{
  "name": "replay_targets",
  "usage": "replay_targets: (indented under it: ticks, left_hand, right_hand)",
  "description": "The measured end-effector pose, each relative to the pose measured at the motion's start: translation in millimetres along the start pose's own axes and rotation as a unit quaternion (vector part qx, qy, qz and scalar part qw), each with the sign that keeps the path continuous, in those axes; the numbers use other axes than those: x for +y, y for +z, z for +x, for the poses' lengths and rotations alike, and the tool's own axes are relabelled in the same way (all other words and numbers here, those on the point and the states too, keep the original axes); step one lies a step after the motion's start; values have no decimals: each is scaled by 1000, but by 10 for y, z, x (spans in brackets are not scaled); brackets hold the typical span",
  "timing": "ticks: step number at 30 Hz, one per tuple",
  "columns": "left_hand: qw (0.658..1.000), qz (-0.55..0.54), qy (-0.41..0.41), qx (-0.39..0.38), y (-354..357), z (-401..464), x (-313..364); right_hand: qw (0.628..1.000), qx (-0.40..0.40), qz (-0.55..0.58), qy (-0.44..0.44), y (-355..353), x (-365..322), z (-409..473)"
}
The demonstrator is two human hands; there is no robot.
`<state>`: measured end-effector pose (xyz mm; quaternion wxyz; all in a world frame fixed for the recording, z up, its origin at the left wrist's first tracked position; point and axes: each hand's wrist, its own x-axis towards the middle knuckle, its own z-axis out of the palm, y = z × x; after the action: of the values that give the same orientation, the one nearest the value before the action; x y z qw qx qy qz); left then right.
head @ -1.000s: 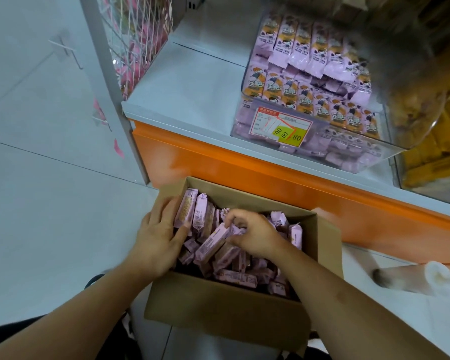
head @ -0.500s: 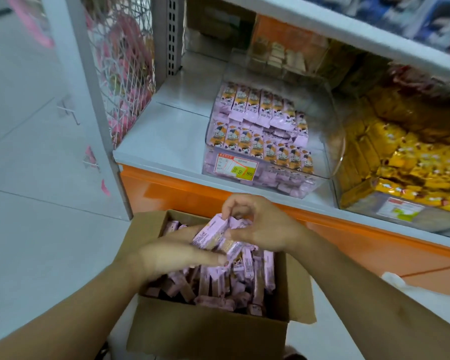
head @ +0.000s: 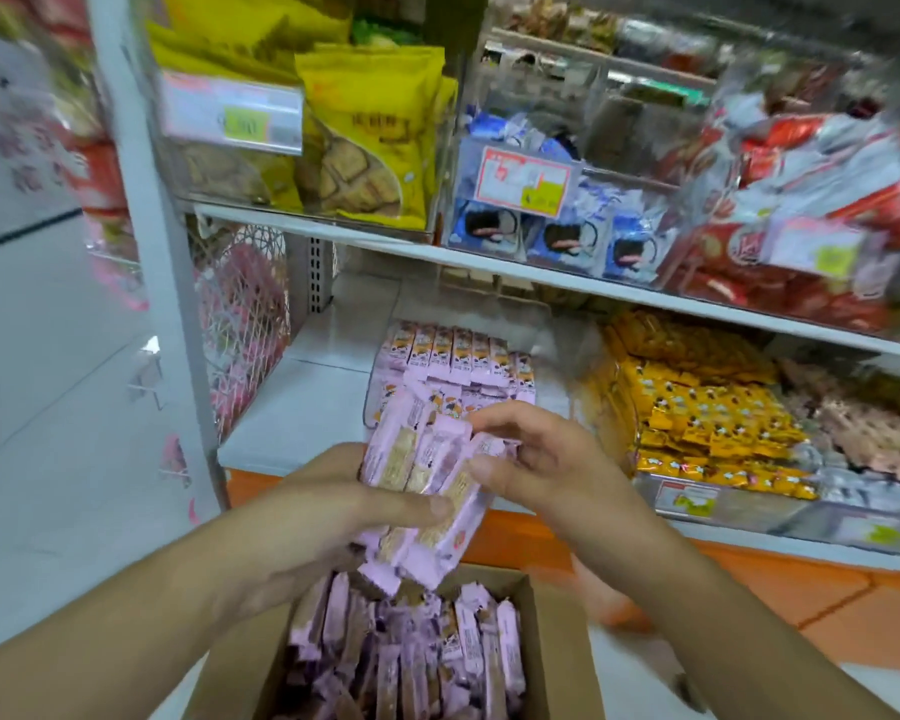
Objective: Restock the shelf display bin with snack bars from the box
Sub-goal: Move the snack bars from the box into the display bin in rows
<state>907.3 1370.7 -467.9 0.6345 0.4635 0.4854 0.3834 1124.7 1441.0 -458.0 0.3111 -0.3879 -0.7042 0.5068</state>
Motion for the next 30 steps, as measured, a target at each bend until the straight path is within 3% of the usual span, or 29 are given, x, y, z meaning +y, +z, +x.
replay_targets:
  ticks: [3,13,19,22,24,27,30]
  left_hand:
    - [1000,-23,4,13,-6,-122,109]
    - [997,32,-7,66,158,19,195]
    - [994,-67,2,88,170,95,218]
    - [989,-93,4,117,158,114,222]
    - [989,-87,-4,123,144,109,231]
    - [991,-62,-19,116,79,92,227]
    - [991,-47,-31,118,32,60,231]
  right_hand:
    - [998,-34,42,-10,-50,-142,-102]
    - [998,55,2,13,-91,-43,7]
    - [996,67,57,19,-127,-70,15]
    - [995,38,-74,-48,-124,-64,-22]
    - [974,7,-199,-109,-100,-83,-28]
    - [960,-33,-250,-122,-121,-106,13]
    - [955,0,-269,-126,-160,-63,58]
